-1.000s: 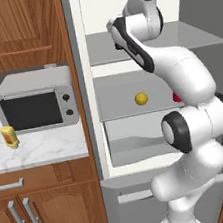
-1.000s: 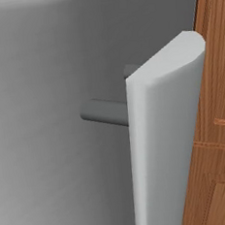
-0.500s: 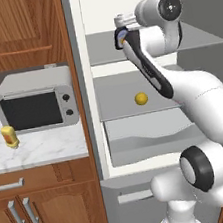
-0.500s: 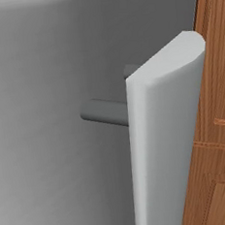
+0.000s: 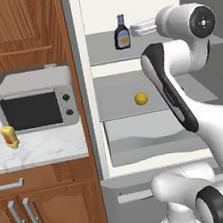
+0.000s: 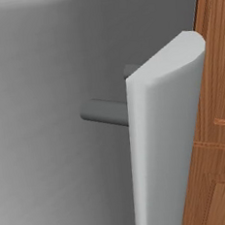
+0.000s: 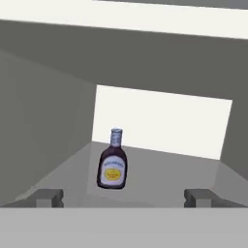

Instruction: Place the mustard and condiment bottle from the counter to the top shelf of the fridge. If the existing items in the fridge are on the top shelf, move them to other shelves.

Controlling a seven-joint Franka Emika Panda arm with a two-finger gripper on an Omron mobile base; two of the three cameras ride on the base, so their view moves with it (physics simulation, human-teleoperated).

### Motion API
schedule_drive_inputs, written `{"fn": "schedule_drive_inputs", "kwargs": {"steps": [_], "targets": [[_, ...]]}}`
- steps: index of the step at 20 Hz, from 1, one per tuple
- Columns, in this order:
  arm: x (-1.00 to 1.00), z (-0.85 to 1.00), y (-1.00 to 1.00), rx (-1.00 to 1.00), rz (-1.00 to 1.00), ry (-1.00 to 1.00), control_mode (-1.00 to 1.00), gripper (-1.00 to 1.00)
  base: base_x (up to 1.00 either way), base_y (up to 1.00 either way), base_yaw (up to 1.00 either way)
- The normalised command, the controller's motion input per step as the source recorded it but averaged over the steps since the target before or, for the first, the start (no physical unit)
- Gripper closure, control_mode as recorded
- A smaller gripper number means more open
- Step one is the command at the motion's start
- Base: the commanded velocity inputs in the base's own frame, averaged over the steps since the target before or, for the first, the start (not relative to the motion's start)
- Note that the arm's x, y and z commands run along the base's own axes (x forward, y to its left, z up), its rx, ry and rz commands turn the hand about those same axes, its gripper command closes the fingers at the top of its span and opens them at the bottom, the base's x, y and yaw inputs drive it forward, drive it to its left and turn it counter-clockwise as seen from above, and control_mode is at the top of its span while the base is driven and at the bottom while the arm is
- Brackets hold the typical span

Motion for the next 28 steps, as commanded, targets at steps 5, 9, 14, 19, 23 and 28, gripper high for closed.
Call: {"fn": "schedule_drive_inputs", "kwargs": {"steps": [5, 9, 14, 19, 23, 28], "targets": [[-1.0, -0.14, 0.0, 0.0, 0.0, 0.12, -1.0, -1.0, 0.0, 0.0, 0.0], [-1.0, -0.55, -0.02, 0.0, 0.0, 0.24, -1.0, -1.0, 0.0, 0.0, 0.0], [-1.0, -0.7, -0.01, 0.0, 0.0, 0.33, -1.0, -1.0, 0.0, 0.0, 0.0], [-0.45, -0.26, 0.0, 0.0, 0.0, 0.22, -1.0, -1.0, 0.0, 0.0, 0.0], [-0.04, 0.0, 0.0, 0.0, 0.0, 0.0, 1.0, -1.0, -0.7, 0.34, 0.0], [0.0, 0.0, 0.0, 0.0, 0.0, 0.0, 1.0, -1.0, -0.93, 0.96, 0.0]]}}
